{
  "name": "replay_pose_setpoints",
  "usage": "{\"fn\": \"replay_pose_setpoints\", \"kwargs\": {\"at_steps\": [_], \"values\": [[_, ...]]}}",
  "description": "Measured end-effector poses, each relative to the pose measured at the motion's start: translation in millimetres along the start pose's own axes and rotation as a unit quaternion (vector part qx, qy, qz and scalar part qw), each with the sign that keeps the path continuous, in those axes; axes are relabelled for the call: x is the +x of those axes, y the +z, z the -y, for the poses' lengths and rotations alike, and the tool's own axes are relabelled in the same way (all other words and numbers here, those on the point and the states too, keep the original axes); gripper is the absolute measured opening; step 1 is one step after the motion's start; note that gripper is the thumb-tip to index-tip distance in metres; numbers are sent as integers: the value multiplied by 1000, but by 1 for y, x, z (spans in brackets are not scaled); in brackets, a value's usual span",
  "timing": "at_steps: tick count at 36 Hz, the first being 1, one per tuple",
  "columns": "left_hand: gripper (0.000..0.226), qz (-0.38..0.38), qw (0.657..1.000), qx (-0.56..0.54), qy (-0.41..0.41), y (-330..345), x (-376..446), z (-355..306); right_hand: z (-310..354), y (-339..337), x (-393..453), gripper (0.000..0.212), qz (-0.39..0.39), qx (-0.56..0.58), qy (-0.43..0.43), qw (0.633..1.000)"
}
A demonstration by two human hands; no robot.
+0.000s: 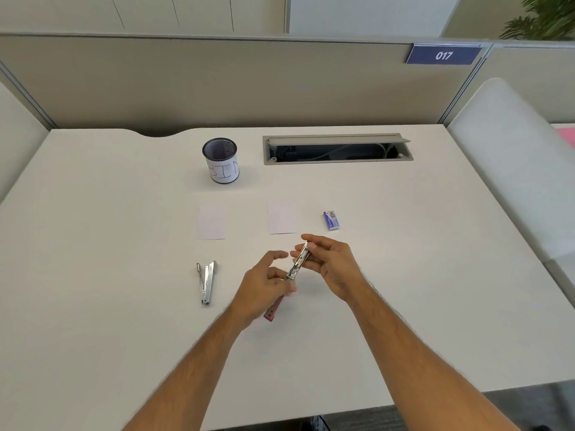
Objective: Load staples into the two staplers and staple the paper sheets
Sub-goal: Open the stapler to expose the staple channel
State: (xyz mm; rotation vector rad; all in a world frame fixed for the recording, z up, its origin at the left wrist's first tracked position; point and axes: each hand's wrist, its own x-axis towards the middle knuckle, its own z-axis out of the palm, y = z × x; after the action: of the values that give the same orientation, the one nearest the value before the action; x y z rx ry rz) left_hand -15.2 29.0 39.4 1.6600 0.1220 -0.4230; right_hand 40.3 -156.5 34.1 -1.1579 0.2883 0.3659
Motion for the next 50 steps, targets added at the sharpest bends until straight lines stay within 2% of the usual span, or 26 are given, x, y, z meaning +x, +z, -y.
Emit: {"fn": "replay_pose_setpoints", "kwargs": {"at_steps": [7, 20, 25, 30, 38, 50], "values": [[68, -9, 990, 109, 83, 4, 6, -2, 3, 4, -5, 27, 30, -16, 6, 999], [61, 9, 953, 267, 145, 5, 8, 0, 7, 5, -8, 25, 28, -69, -3, 997], [58, -2, 950, 270, 155, 3, 7, -2, 7, 8, -9, 25, 37, -80, -8, 996], [55, -13, 955, 247, 165, 4, 11, 0, 5, 9, -8, 23, 10, -100, -22, 995], [7, -41, 964, 207, 159, 10, 15, -5, 7, 18, -8, 20, -18, -136, -25, 990], [7, -89, 960, 232, 131, 16, 13, -13, 5, 19, -7, 19, -24, -141, -20, 989]]}}
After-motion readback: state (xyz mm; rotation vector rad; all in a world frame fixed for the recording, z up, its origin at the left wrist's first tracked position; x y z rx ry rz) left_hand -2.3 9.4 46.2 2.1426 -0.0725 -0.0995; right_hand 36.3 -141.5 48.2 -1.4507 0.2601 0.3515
